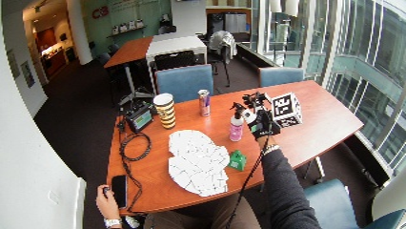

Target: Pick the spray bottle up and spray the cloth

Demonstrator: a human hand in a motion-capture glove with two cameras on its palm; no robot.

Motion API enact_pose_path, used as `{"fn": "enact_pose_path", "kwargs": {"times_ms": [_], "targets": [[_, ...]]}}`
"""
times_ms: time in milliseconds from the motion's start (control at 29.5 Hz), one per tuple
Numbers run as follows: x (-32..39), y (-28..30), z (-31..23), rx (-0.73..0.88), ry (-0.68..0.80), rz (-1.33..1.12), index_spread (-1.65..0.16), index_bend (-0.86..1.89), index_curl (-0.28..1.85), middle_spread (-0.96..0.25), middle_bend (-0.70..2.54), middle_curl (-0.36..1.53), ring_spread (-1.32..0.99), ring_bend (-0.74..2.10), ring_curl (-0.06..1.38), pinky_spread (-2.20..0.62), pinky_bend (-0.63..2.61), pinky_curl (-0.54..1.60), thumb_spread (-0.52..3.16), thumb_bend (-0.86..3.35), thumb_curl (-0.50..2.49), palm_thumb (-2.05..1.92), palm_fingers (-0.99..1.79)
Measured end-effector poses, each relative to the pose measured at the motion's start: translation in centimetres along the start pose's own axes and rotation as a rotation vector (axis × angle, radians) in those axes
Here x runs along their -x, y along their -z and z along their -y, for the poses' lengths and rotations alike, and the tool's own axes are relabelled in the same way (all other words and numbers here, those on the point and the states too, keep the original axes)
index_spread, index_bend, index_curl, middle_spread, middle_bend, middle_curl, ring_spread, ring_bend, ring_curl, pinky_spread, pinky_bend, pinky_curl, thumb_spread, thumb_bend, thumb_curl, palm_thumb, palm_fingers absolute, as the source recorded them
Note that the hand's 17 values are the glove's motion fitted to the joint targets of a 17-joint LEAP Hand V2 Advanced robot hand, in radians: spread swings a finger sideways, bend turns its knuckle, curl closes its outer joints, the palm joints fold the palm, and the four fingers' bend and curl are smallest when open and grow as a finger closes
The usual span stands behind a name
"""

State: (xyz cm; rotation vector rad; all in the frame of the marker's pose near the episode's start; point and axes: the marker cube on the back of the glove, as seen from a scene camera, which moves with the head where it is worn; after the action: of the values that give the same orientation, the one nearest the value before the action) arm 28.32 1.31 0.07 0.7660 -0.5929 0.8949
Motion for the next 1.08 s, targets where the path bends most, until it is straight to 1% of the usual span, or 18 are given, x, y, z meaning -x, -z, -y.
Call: {"fn": "enact_pose_path", "kwargs": {"times_ms": [68, 169, 406, 576, 711, 880, 1084], "targets": [[-0.9, -0.6, 0.1, 0.033, -0.048, 0.056, -0.34, 0.12, 0.26, -0.16, 0.28, 0.38, -0.14, 0.44, 0.37, 0.02, 0.22, 0.32, 1.09, 0.09, 0.41, 0.77, 1.0], [-2.0, -1.1, 0.1, 0.07, -0.08, 0.086, -0.33, 0.15, 0.28, -0.17, 0.27, 0.39, -0.14, 0.43, 0.37, 0.02, 0.2, 0.32, 1.06, 0.07, 0.42, 0.79, 1.0], [-2.8, -2.6, -0.2, 0.13, -0.066, 0.115, -0.32, 0.17, 0.31, -0.18, 0.23, 0.4, -0.15, 0.41, 0.37, 0.03, 0.17, 0.32, 0.94, 0.07, 0.48, 0.91, 1.01], [-2.6, -3.4, 0.1, 0.145, -0.064, 0.209, -0.32, 0.19, 0.34, -0.18, 0.25, 0.41, -0.15, 0.36, 0.37, 0.03, 0.16, 0.31, 0.86, 0.06, 0.52, 0.98, 1.01], [-2.3, -3.6, 0.3, 0.144, -0.044, 0.257, -0.32, 0.2, 0.37, -0.2, 0.32, 0.44, -0.16, 0.31, 0.36, 0.02, 0.14, 0.29, 0.81, 0.05, 0.54, 1.0, 1.08], [-1.1, -4.1, 0.2, 0.147, 0.028, 0.214, -0.31, 0.21, 0.4, -0.23, 0.37, 0.47, -0.17, 0.32, 0.37, 0.01, 0.13, 0.28, 0.78, 0.0, 0.56, 1.0, 1.13], [0.6, -4.9, 0.2, 0.186, 0.078, 0.248, -0.3, 0.25, 0.44, -0.23, 0.4, 0.49, -0.17, 0.34, 0.39, -0.01, 0.14, 0.27, 0.92, -0.02, 0.55, 0.94, 1.17]]}}
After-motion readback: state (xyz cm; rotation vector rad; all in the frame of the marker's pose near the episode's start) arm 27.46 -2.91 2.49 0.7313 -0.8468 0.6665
